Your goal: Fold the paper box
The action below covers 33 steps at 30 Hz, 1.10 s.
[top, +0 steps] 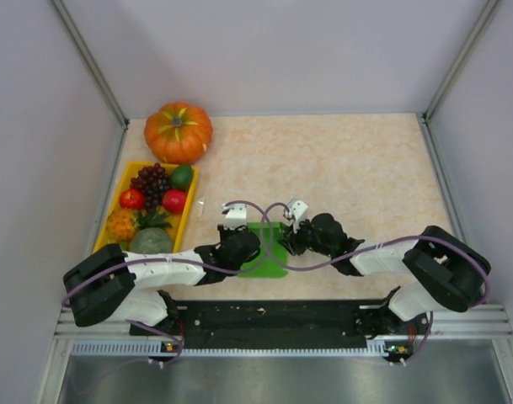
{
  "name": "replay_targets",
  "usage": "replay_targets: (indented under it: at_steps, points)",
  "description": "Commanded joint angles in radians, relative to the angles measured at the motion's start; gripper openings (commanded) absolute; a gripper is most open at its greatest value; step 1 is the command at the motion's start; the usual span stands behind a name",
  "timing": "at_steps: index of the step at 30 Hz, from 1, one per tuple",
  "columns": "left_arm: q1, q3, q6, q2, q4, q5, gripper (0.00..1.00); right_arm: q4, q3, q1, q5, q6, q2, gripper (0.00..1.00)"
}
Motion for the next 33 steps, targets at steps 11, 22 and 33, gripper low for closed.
replay_targets:
  at_steps: [11,22,33]
  points:
    - [-0.004,-0.001,0.0,-0.011,0.042,0.021,0.0,-0.133,-0.14,-0.034,-0.112,0.184,-0.442,0.64]
    - [-0.006,-0.007,-0.001,-0.014,0.042,0.021,0.0,-0.369,-0.027,-0.102,0.227,0.186,-0.399,0.35]
    - [-0.004,0.005,0.014,-0.013,0.042,0.022,0.0,-0.13,0.074,-0.1,-0.23,-0.07,-0.095,0.36]
